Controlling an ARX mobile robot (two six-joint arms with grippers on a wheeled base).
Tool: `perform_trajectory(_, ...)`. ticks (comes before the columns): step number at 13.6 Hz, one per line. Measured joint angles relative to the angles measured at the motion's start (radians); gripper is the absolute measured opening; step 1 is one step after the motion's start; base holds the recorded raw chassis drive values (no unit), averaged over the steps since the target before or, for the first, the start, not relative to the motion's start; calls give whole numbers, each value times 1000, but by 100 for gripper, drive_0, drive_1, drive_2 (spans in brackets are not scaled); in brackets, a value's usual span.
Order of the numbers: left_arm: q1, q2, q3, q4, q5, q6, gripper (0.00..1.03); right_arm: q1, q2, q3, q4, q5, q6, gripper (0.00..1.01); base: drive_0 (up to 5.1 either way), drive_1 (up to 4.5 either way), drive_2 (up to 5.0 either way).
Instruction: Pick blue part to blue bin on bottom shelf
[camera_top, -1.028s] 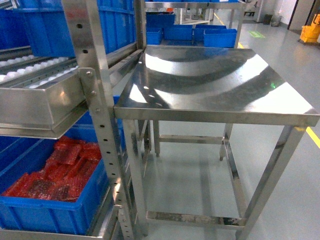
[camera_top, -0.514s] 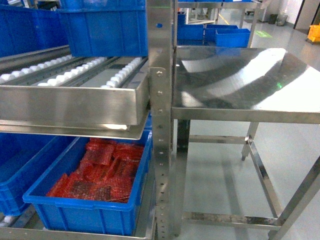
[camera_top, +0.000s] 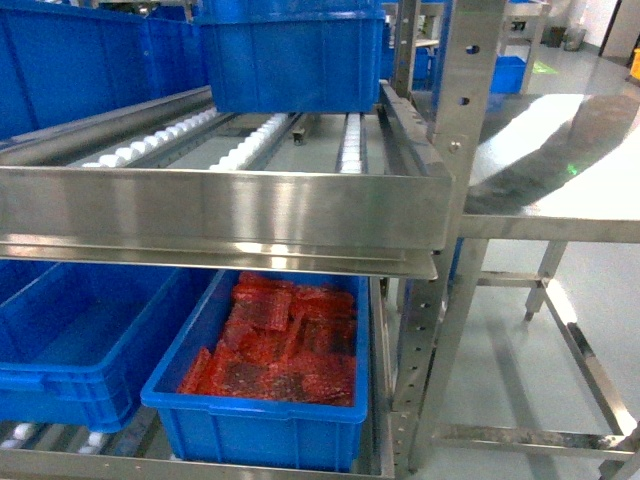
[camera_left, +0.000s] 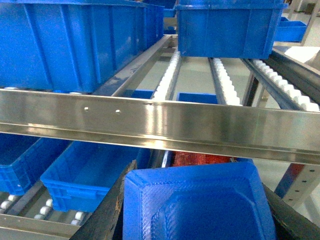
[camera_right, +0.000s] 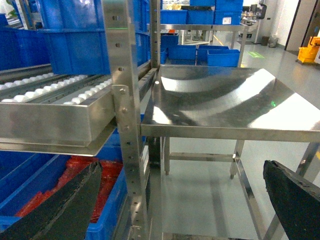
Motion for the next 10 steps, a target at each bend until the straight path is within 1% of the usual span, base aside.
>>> perform_trajectory(10,1,-1,0,-2,2,0,44,0,0,0,-1,0,0,98,-506,240,240)
